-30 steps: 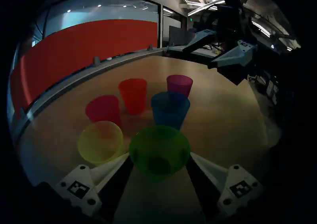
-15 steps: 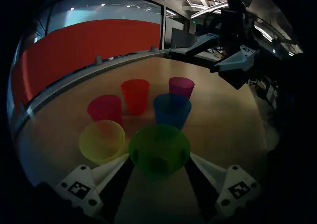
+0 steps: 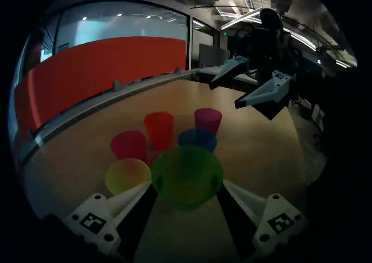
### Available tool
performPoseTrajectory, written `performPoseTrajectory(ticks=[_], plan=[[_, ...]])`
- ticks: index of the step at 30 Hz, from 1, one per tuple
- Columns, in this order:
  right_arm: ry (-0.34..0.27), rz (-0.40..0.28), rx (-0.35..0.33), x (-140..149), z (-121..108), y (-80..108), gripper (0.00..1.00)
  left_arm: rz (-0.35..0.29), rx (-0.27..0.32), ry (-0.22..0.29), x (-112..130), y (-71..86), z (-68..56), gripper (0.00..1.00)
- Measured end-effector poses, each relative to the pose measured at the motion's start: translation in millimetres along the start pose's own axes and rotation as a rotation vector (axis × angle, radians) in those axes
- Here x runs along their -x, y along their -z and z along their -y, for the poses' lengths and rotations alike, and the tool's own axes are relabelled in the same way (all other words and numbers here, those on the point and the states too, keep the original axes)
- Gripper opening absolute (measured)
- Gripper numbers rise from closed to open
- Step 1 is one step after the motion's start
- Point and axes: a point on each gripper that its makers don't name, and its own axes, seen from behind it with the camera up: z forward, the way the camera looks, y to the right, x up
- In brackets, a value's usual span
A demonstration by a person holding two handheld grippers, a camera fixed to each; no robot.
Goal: Pour water
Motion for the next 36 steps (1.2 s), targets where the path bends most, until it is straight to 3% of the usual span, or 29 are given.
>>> performPoseTrajectory(ticks=[12, 36], plan=[[-0.01, -0.003, -0.022, -0.6, 10.6, -17.8, 1.0, -0.073, -0.036, -0.023, -32.8, 25.8, 6.6, 0.84], [-0.035, 0.05, -0.079, 17.7, 30.1, -58.1, 1.0, -0.245, -0.118, 0.022, -75.0, 64.4, 31.9, 0.84]])
